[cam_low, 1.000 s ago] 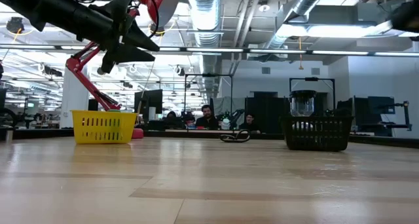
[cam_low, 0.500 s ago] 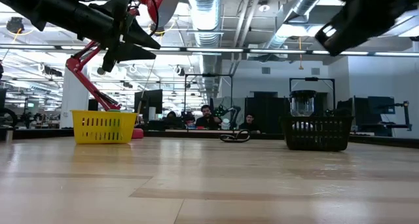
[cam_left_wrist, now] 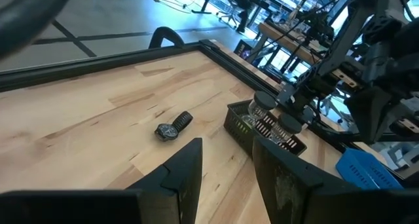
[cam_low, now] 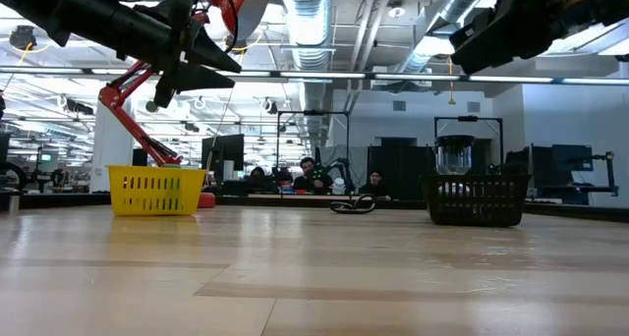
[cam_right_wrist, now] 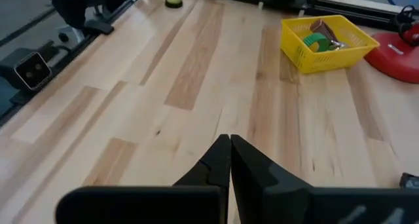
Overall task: Pick & Place Office items
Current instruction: Move the green hourglass to the center of the table
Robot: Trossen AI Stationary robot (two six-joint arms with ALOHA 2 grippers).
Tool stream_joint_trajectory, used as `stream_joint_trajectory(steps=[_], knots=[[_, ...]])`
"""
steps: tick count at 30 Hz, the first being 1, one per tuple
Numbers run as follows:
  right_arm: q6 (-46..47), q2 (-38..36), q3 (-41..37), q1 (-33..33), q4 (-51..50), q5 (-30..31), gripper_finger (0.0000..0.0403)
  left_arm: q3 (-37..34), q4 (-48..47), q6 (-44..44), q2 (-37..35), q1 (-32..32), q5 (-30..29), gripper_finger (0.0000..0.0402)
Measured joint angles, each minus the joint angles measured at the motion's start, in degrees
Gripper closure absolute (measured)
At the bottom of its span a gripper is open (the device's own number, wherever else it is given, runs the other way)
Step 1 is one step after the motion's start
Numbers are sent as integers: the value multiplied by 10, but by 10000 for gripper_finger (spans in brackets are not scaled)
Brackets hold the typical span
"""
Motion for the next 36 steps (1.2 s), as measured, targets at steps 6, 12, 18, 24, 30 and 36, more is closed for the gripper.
stream_joint_trajectory(steps=[6,12,18,24,30,36], knots=[[3,0,0,0,-1,0,399,0,5,0,0,-1,28,271],[3,0,0,0,-1,0,399,0,123,45,7,-21,104,271],[3,0,0,0,-14,0,399,0,230,102,42,-63,106,271],[-12,1,0,0,8,0,399,0,310,59,86,-88,147,271],[-41,3,0,0,81,1,398,0,342,36,86,-90,214,271],[-56,54,0,-1,154,2,367,0,346,37,86,-79,213,271]])
